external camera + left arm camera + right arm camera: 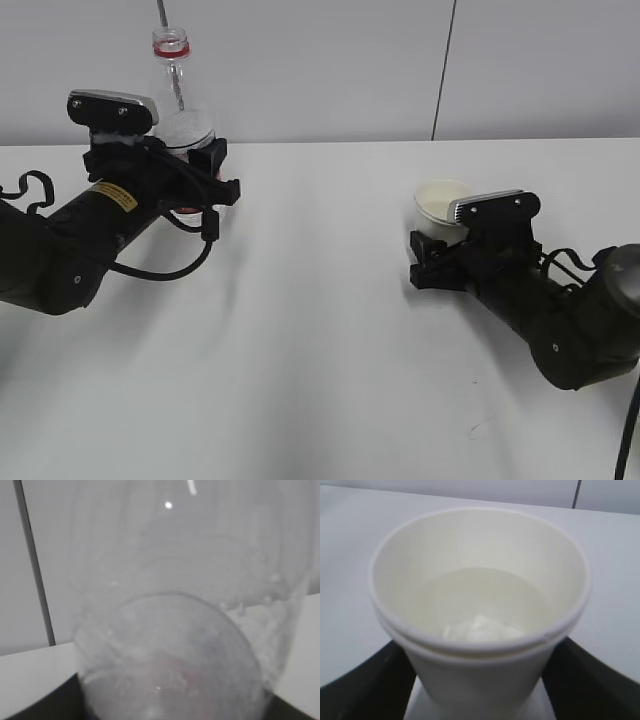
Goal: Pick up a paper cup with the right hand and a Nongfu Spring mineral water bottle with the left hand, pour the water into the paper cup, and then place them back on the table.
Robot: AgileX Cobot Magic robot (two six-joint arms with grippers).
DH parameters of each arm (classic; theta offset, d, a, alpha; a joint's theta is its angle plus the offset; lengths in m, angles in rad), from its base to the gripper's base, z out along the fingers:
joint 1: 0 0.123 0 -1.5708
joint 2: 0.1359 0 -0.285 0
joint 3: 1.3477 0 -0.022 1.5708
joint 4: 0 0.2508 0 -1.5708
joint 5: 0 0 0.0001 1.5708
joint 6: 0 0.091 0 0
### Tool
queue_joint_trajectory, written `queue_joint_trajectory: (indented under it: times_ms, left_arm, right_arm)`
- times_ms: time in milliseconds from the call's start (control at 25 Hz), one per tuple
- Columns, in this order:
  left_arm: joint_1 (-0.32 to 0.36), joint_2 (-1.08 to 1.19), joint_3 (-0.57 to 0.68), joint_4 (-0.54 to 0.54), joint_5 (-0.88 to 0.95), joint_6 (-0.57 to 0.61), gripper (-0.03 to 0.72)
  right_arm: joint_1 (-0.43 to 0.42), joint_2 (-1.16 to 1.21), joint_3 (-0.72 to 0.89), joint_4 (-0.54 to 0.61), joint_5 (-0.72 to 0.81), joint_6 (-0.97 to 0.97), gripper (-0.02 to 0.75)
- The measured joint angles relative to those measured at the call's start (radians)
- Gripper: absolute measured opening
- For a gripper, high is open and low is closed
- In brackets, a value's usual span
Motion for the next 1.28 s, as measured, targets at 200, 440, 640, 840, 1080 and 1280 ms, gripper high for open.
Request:
queue_joint_trajectory:
  times_ms: [200, 440, 640, 840, 1080, 1280]
  left_arm:
    - [0.0, 0.0, 0.0, 0.0, -0.01, 0.0, 0.361]
    - [0.0, 0.0, 0.0, 0.0, -0.013, 0.0, 0.361]
    - [0.0, 0.0, 0.0, 0.0, -0.013, 0.0, 0.361]
    - [0.0, 0.0, 0.0, 0.0, -0.013, 0.0, 0.361]
    - [0.0, 0.0, 0.0, 0.0, -0.013, 0.0, 0.361]
    - [0.0, 0.0, 0.0, 0.0, -0.013, 0.0, 0.361]
  right_arm:
    - [0.0, 0.006, 0.0, 0.002, -0.024, 0.0, 0.561]
    - [0.0, 0.006, 0.0, 0.002, -0.03, 0.0, 0.573]
    - [0.0, 0.006, 0.0, 0.004, -0.035, 0.008, 0.62]
    - [0.0, 0.006, 0.019, 0.005, -0.026, 0.01, 0.621]
    - [0.0, 0.006, 0.087, 0.005, -0.079, 0.022, 0.614]
    - [0.0, 0.004, 0.15, 0.005, -0.082, 0.033, 0.605]
